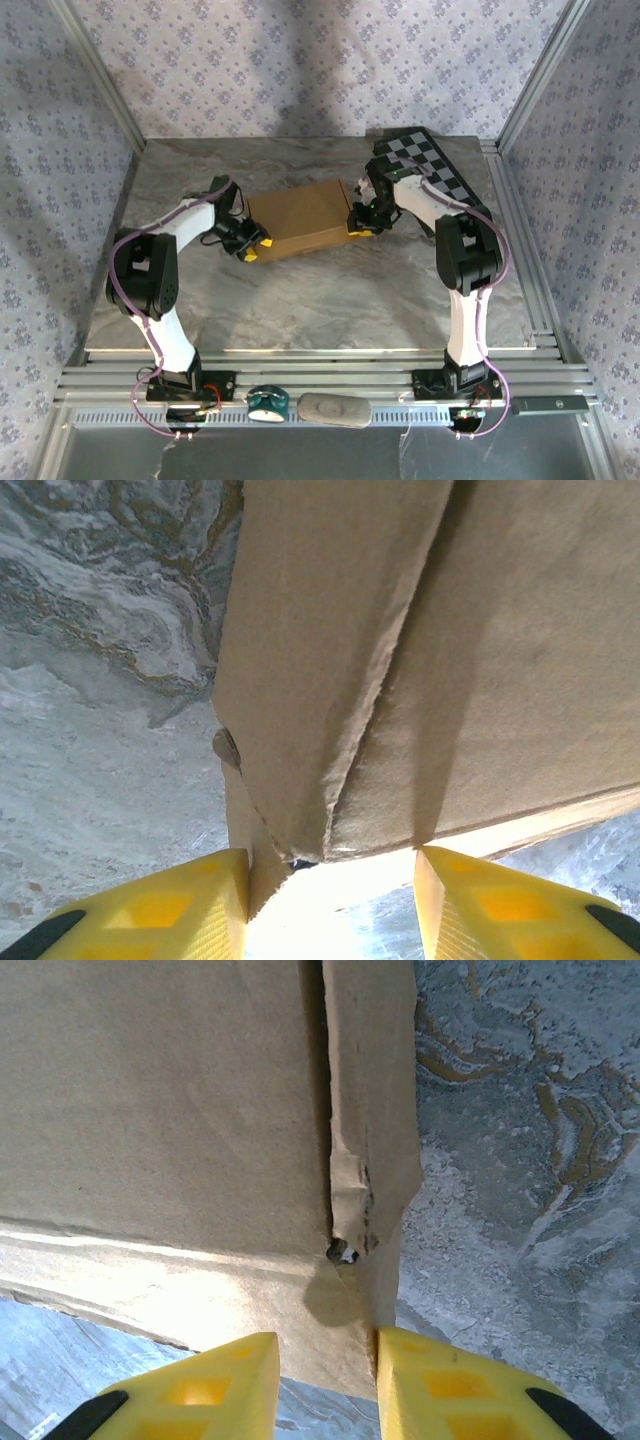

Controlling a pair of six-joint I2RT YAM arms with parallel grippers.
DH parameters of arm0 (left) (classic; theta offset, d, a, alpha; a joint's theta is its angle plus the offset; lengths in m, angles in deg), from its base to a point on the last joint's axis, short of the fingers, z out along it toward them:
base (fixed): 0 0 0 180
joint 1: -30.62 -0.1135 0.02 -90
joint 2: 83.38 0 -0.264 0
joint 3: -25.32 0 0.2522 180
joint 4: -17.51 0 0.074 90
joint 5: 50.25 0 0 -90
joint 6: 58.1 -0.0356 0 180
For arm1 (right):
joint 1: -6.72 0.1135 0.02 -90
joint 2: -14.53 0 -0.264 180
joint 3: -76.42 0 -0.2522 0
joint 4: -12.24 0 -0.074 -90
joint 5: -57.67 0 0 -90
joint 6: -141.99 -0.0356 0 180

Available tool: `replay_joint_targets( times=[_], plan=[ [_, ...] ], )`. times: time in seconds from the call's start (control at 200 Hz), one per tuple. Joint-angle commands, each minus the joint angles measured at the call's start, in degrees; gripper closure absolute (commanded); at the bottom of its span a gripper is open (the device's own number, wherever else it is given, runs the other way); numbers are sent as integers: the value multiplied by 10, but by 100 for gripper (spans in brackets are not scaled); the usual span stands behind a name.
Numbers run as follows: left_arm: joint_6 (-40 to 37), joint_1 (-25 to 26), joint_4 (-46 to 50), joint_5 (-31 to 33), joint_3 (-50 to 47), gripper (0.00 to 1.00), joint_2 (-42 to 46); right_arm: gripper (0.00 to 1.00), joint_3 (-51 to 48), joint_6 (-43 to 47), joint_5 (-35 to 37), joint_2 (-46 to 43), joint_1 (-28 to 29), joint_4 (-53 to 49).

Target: Fold the paper box

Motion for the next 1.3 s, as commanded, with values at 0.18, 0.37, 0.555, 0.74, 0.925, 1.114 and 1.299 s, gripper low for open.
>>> replay_joint_targets(
  times=[0.18,0.37,0.555,0.74,0.925,1.114,1.299],
  plan=[
    [17,0,-6,-55,27,56,-14,65,47,-16,-64,23,7,-56],
    [19,-2,-6,-59,27,57,-16,65,54,-20,-69,24,4,-60],
    [14,-3,9,-55,26,57,-19,65,55,-19,-66,29,4,-63],
    [-2,-3,12,-37,22,57,-25,66,52,-14,-60,33,4,-59],
    [-14,-3,2,-23,21,59,-31,66,52,-5,-57,36,3,-51],
    [-10,-3,1,-22,25,60,-37,66,55,-6,-60,39,4,-51],
    [-23,-3,1,-14,25,60,-44,66,45,-4,-56,39,3,-42]
  ],
)
